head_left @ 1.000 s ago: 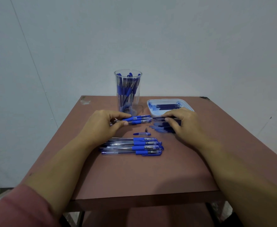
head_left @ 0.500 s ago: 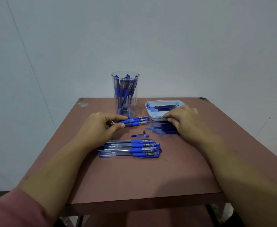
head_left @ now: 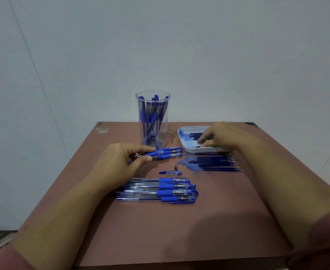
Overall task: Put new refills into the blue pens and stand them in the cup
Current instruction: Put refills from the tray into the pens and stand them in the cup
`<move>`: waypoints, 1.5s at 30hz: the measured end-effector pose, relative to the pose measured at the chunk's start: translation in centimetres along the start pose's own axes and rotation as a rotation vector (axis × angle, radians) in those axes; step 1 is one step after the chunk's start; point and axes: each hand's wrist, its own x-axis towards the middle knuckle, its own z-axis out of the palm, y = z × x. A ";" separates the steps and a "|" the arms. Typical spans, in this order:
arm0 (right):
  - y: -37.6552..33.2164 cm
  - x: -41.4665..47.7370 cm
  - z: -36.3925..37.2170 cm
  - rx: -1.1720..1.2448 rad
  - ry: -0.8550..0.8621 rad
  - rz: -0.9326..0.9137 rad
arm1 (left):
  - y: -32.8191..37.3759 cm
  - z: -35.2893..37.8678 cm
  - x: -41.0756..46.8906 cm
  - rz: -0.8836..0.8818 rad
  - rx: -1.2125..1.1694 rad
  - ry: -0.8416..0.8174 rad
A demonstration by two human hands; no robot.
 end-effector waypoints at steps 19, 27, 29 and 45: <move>0.6 1.3 0.7 0.041 0.015 0.015 | 0.0 0.1 -0.1 0.006 0.048 0.021; -3.2 -2.6 -0.8 0.055 0.246 -0.223 | 0.3 0.0 -0.1 0.013 0.034 0.025; -4.1 -4.1 -1.1 0.046 0.272 -0.274 | 0.4 0.0 -0.2 0.022 0.017 0.037; -4.6 -6.6 4.4 0.233 0.434 -0.363 | 1.0 -0.1 -0.2 0.015 -0.041 0.039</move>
